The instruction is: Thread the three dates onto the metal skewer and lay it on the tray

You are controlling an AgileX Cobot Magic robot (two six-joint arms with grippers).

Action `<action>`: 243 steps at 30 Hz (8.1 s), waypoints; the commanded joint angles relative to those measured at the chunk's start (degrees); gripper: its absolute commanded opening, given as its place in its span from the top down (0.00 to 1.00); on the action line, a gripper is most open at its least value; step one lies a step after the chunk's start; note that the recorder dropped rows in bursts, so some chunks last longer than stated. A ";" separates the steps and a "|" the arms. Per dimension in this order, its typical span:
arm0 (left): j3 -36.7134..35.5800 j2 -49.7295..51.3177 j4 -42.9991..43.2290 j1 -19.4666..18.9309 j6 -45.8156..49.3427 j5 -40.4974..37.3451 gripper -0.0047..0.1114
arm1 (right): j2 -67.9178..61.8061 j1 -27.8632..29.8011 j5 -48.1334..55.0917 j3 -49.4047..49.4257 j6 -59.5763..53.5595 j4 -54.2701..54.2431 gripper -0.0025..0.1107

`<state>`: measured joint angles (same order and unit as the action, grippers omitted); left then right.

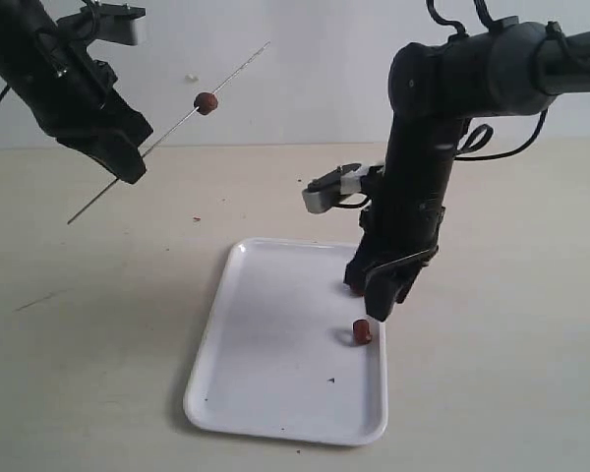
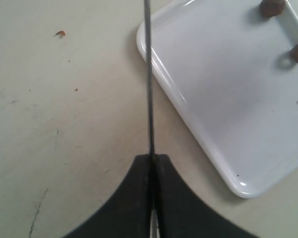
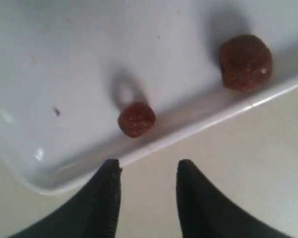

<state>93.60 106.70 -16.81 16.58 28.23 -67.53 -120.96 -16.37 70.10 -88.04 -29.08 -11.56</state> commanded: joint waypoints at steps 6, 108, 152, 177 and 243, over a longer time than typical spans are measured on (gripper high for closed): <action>-0.13 -0.65 -2.30 -0.05 -0.04 0.32 0.96 | 0.00 -0.01 -0.14 -0.21 14.09 -12.61 0.78; -0.13 -0.18 -3.66 -0.05 0.27 3.81 0.96 | -2.93 -7.02 -5.36 -0.32 16.82 5.93 0.53; -0.13 0.05 -3.06 -0.05 0.27 4.15 0.96 | -7.04 -10.30 -5.22 -0.32 19.68 11.56 0.67; -0.13 -0.07 -1.05 -0.05 0.27 3.30 0.96 | -3.16 -10.30 -5.91 -0.32 24.21 10.19 0.72; -15.13 -19.88 -1.89 -0.49 7.60 4.07 0.96 | 36.20 -0.31 -0.14 -0.32 28.78 -10.52 0.72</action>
<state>78.80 87.37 -19.47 15.93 34.66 -63.04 -85.21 -19.18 70.17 -88.29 2.58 -18.67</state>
